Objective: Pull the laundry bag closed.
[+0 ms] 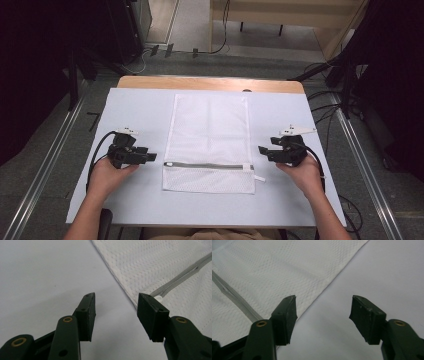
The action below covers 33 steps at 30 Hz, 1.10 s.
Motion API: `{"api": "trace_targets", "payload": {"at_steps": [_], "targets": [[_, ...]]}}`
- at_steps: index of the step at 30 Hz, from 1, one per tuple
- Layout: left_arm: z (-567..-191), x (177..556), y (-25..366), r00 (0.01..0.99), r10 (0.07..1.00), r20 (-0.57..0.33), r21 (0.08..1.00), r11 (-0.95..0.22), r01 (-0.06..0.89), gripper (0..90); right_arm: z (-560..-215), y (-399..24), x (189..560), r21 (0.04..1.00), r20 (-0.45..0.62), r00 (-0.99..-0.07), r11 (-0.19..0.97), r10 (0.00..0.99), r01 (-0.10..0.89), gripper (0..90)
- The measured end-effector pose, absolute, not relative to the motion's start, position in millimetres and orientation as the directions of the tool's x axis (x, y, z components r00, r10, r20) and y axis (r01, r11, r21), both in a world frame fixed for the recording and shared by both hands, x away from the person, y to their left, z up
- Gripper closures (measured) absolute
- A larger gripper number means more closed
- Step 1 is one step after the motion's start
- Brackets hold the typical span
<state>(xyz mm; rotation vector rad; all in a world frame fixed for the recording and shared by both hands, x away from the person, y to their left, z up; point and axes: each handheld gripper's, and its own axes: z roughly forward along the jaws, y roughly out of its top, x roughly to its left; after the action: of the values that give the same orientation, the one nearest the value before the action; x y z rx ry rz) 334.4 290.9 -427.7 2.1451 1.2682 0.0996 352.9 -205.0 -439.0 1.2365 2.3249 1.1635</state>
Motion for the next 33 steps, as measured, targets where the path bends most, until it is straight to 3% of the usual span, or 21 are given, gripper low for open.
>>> {"api": "trace_targets", "payload": {"at_steps": [10,21,27,33], "targets": [[-427.4,332.5,288.6,0.547,0.796,-0.259,0.579,-0.325,0.748,46.0,-438.3,-202.0,353.5,0.740,0.151,-0.621,0.328,0.769,0.587,48.9],[-427.8,332.5,290.5,0.552,0.789,-0.269,0.581,-0.324,0.747,44.1,-437.3,-202.7,354.9,0.725,0.184,-0.599,0.304,0.779,0.618,50.7],[-423.3,332.5,293.1,0.535,0.769,-0.349,0.585,-0.267,0.766,42.1,-434.9,-200.2,351.7,0.738,0.134,-0.644,0.357,0.753,0.572,53.7],[-424.0,331.4,292.3,0.542,0.777,-0.321,0.581,-0.291,0.760,42.4,-435.1,-196.8,349.8,0.735,0.124,-0.656,0.376,0.744,0.565,54.0]]}}
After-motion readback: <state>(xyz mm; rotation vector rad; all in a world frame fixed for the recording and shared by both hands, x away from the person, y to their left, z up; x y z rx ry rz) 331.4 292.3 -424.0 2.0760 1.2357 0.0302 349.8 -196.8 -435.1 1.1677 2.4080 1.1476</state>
